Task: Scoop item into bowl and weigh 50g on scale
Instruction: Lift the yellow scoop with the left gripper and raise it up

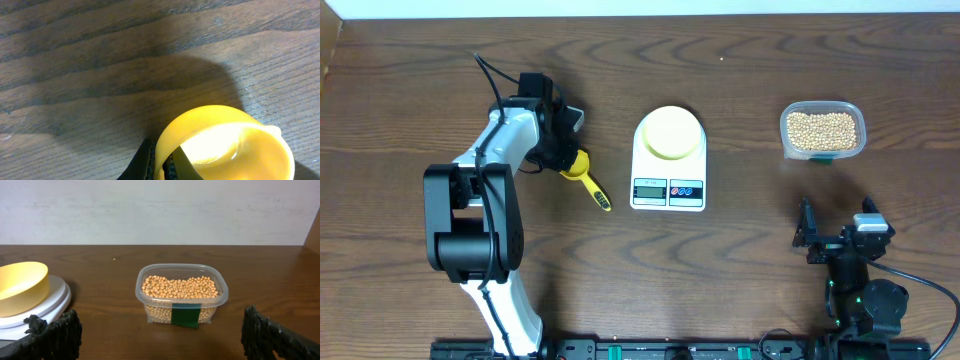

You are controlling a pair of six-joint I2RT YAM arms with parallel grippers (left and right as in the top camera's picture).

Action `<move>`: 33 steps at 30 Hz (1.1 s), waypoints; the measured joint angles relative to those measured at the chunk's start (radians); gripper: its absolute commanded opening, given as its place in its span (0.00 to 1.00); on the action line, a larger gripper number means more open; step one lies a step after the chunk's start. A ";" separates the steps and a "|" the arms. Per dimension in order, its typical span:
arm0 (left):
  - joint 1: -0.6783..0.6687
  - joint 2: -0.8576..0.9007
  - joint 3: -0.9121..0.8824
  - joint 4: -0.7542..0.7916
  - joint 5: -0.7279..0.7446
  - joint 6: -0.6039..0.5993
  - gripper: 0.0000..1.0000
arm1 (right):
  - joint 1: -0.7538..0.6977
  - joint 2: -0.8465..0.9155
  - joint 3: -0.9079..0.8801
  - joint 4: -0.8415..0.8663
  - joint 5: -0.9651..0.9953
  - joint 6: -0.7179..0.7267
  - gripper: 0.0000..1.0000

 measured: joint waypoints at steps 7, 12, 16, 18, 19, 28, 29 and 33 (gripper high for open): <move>0.000 -0.016 -0.002 -0.011 -0.001 0.000 0.08 | 0.000 0.000 0.000 0.000 0.000 0.000 0.99; 0.000 -0.097 -0.013 -0.015 -0.005 0.000 0.08 | 0.000 0.000 0.000 0.000 0.000 0.000 0.99; 0.000 -0.208 -0.013 -0.014 -0.012 0.000 0.08 | 0.000 0.000 0.000 0.000 0.000 0.000 0.99; 0.000 -0.269 -0.013 -0.014 -0.021 0.000 0.07 | 0.000 0.000 0.000 0.000 0.000 0.000 0.99; 0.000 -0.305 -0.013 -0.013 -0.031 0.000 0.08 | 0.000 0.000 0.000 0.000 0.000 0.000 0.99; 0.000 -0.488 -0.013 -0.008 -0.061 -0.012 0.08 | 0.000 0.000 0.000 0.000 0.000 0.000 0.99; 0.000 -0.502 -0.013 -0.002 -0.061 -0.019 0.08 | 0.000 0.000 0.000 0.000 0.000 0.000 0.99; 0.000 -0.548 -0.013 0.031 -0.063 -0.074 0.07 | 0.000 0.000 0.000 0.000 0.000 0.000 0.99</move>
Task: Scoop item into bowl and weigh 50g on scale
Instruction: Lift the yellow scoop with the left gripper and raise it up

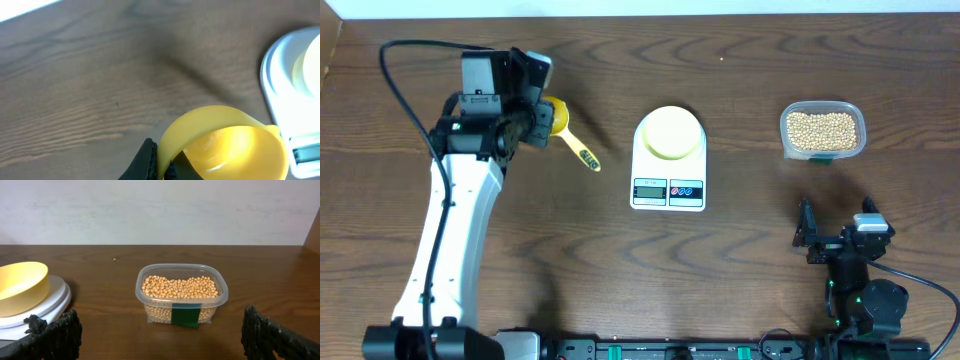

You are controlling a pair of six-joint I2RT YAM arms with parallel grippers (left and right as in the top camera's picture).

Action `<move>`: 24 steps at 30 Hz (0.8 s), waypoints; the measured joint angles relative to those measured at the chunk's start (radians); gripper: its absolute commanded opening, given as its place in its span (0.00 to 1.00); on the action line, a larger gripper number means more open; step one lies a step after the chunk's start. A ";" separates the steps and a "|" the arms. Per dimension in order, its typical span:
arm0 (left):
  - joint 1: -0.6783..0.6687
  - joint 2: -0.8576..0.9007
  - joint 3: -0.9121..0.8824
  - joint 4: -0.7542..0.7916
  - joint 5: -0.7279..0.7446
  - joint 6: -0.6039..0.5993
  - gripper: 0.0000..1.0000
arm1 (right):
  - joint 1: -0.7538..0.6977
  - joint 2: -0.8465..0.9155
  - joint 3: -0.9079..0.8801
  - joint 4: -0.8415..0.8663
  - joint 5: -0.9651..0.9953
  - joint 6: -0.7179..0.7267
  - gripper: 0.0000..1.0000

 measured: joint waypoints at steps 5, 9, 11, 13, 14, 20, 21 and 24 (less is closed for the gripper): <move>0.000 -0.023 0.000 0.011 -0.002 -0.122 0.07 | 0.000 0.000 0.000 0.000 0.000 0.000 0.99; 0.000 -0.023 0.000 0.012 -0.002 -0.231 0.08 | 0.000 0.000 0.000 0.000 0.000 0.000 0.99; 0.000 -0.023 0.000 0.013 -0.002 -0.299 0.07 | 0.000 0.000 0.000 0.000 0.000 0.000 0.99; 0.000 -0.023 0.000 0.016 -0.002 -0.374 0.07 | 0.000 0.000 0.000 0.000 0.000 0.000 0.99; 0.000 -0.023 0.000 0.018 -0.002 -0.417 0.07 | 0.000 0.000 0.000 0.000 0.000 0.000 0.99; 0.000 -0.023 0.000 0.019 -0.002 -0.716 0.08 | 0.000 0.000 0.000 0.000 0.000 0.000 0.99; 0.000 -0.023 0.000 0.019 -0.002 -0.773 0.07 | 0.000 0.000 0.000 0.000 0.000 0.000 0.99; 0.000 -0.023 0.000 0.019 -0.002 -0.928 0.08 | 0.000 0.000 0.000 0.000 0.000 0.000 0.99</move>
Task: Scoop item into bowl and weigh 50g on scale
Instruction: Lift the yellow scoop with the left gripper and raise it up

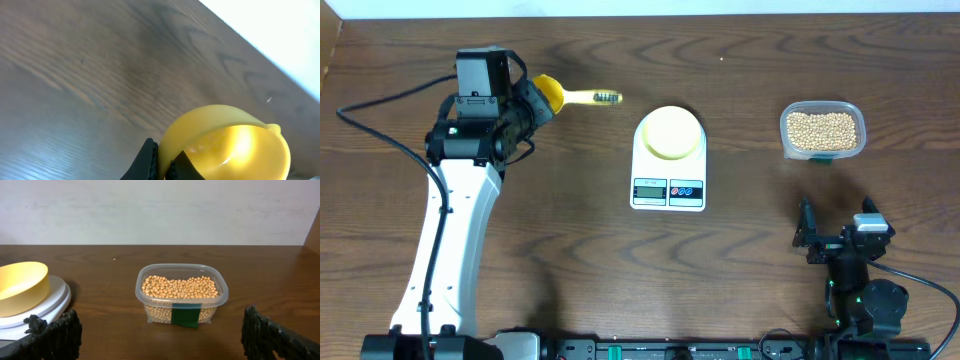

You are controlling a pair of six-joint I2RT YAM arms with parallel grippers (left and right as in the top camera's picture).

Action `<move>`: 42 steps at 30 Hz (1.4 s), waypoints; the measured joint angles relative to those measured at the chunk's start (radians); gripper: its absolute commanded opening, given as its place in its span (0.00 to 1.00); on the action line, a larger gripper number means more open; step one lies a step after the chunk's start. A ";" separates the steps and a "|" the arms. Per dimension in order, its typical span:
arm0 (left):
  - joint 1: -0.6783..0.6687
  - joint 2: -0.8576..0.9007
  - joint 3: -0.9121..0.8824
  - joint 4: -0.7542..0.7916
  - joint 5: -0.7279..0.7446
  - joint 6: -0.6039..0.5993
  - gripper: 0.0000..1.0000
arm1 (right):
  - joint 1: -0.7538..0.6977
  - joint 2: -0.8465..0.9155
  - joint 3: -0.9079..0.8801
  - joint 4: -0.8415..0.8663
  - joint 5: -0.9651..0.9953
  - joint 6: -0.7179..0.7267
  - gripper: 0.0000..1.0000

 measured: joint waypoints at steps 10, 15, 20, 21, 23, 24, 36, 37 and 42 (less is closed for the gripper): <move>-0.003 0.003 0.000 0.116 0.000 -0.098 0.07 | 0.000 0.000 0.000 0.000 0.000 0.000 0.99; -0.026 0.049 0.000 0.210 -0.001 -0.013 0.08 | 0.000 0.000 0.000 0.000 0.000 0.000 0.99; -0.094 0.124 -0.001 0.267 -0.001 0.108 0.07 | 0.000 0.000 0.000 0.000 0.000 0.000 0.99; -0.113 0.134 -0.001 0.285 0.000 0.143 0.07 | 0.000 0.000 0.000 0.000 0.000 0.000 0.99; -0.152 0.148 -0.001 0.313 0.000 0.198 0.07 | 0.000 0.000 0.000 0.000 0.000 0.000 0.99; -0.171 0.152 -0.001 0.322 0.000 0.217 0.08 | 0.000 0.000 0.000 0.000 0.000 0.000 0.99; -0.223 0.158 -0.001 0.388 0.000 0.281 0.08 | 0.000 0.000 0.000 0.000 0.000 0.000 0.99; -0.223 0.158 -0.001 0.388 0.000 0.275 0.07 | 0.000 0.000 0.000 0.000 0.000 0.000 0.99; -0.223 0.158 -0.001 0.398 0.000 0.253 0.08 | 0.000 0.000 0.000 0.000 0.000 0.000 0.99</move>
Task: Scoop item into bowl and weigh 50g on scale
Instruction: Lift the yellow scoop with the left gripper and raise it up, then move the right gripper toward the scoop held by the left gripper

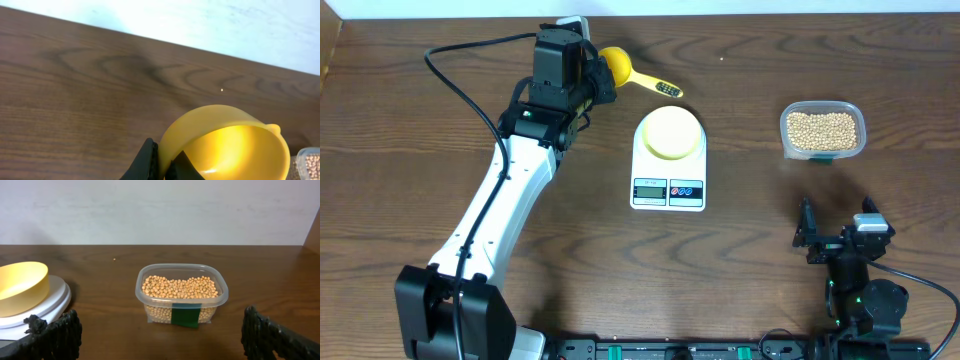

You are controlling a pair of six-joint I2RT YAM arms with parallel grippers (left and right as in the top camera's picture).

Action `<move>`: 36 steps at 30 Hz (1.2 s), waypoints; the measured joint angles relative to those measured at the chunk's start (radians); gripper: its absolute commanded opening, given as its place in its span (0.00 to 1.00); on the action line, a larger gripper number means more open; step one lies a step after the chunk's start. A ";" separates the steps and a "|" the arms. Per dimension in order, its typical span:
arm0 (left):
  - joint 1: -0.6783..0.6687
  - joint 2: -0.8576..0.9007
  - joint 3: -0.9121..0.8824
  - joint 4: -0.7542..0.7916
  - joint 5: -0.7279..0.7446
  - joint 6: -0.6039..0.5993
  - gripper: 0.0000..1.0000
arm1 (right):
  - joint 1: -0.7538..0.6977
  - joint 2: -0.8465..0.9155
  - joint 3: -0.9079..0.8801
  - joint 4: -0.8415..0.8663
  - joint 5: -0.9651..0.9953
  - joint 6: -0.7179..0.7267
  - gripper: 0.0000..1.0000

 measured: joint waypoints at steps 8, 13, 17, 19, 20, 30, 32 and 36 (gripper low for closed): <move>0.000 0.000 0.000 0.123 0.000 -0.002 0.08 | 0.000 0.000 0.000 0.000 0.000 0.000 0.99; 0.000 0.000 0.000 0.134 -0.001 -0.002 0.08 | 0.000 0.000 0.000 0.000 0.000 0.000 0.99; 0.000 0.000 0.000 0.134 -0.001 -0.002 0.08 | 0.000 0.000 0.000 0.000 0.000 0.000 0.99; 0.000 0.000 0.000 0.134 -0.001 -0.002 0.08 | 0.000 0.000 0.000 0.000 0.000 0.000 0.99; 0.000 0.000 0.000 0.134 -0.001 -0.002 0.08 | 0.000 0.000 0.000 0.000 0.000 0.000 0.99; 0.000 0.000 0.000 0.122 -0.002 -0.002 0.08 | 0.000 0.000 0.000 0.152 0.074 0.000 0.99; 0.000 0.000 0.000 0.121 -0.002 -0.002 0.08 | 0.000 0.000 0.000 0.168 0.115 0.004 0.99; 0.000 0.000 0.000 0.120 -0.002 -0.002 0.08 | 0.000 0.001 0.000 0.218 0.195 0.027 0.99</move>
